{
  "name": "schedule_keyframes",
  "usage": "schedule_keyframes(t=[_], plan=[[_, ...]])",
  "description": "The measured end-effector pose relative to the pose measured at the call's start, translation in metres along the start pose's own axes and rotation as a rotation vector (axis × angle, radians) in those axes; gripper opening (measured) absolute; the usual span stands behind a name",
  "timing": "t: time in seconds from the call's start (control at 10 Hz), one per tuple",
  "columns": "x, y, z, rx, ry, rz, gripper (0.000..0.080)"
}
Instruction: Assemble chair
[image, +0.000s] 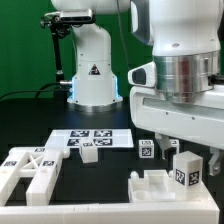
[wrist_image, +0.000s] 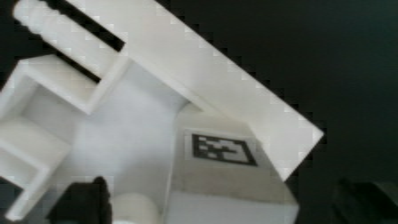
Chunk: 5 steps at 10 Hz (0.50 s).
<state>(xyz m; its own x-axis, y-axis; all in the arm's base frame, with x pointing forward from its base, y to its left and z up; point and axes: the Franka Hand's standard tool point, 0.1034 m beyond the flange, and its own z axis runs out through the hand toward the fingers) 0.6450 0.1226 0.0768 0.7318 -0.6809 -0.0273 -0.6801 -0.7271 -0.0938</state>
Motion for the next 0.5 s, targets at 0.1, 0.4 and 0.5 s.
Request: schedule_keyframes(t=[0.1, 0.4, 0.5], plan=[[0.0, 0.0002, 0.0003, 0.0, 0.0, -0.052, 0.0642], [0.0005, 0.0009, 0.0003, -0.004, 0.001, -0.306, 0.0649], [0.0006, 0.0015, 0.0004, -0.011, 0.003, -0.447, 0.0649]])
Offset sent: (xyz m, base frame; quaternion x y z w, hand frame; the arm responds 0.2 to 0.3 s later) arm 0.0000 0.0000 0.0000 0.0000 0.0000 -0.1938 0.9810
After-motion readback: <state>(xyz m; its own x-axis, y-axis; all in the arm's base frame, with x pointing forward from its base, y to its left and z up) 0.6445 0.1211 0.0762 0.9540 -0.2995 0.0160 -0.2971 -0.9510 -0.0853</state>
